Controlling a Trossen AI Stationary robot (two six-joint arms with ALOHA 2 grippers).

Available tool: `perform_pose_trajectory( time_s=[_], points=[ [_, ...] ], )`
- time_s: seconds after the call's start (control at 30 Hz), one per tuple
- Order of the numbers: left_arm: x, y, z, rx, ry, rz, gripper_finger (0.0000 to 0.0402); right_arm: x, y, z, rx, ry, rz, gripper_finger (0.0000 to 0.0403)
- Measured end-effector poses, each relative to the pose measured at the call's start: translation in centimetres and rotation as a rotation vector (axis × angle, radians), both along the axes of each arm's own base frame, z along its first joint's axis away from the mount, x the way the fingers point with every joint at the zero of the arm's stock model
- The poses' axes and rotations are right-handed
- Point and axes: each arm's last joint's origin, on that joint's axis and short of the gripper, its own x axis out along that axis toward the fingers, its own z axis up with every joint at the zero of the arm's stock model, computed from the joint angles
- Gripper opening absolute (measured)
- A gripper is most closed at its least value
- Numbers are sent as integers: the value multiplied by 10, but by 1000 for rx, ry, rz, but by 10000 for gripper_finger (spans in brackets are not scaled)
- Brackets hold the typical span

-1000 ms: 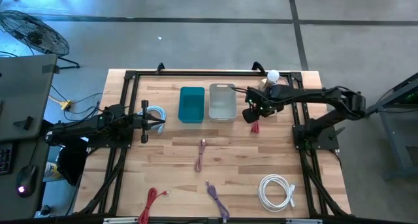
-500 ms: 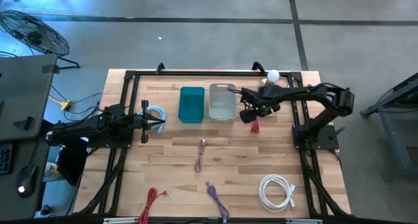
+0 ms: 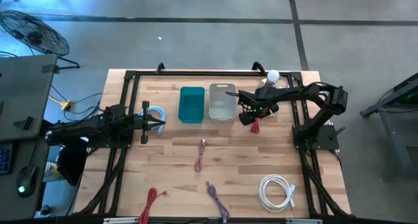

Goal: Pick & Place USB Port
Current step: Put the top charger cable into the blue bin

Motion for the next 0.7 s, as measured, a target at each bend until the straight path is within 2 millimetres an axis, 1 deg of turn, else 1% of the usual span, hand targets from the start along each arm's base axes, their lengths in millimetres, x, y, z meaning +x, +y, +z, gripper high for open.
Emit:
perform_pose_trajectory(
  time_s=[0.23,0.33,0.4,0.47,0.57,0.6,0.7],
  points=[
    [1,0,-1,-5,17,0,0,6,-3,-8,-13,-12,33,203],
    [1,0,-2,-6,21,0,0,6,-3,-12,-30,11,39,191],
    [1,0,-2,-6,22,0,0,6,-3,-15,-26,28,54,168],
    [1,0,-2,-6,21,0,0,7,-3,-18,-15,34,77,131],
    [1,0,-2,-6,22,0,0,8,-3,-20,1,43,116,45],
    [1,0,-2,-6,21,0,0,8,-3,-21,0,47,138,35],
    [1,0,-2,-6,21,0,0,7,-3,-21,1,58,137,34]
  ],
)
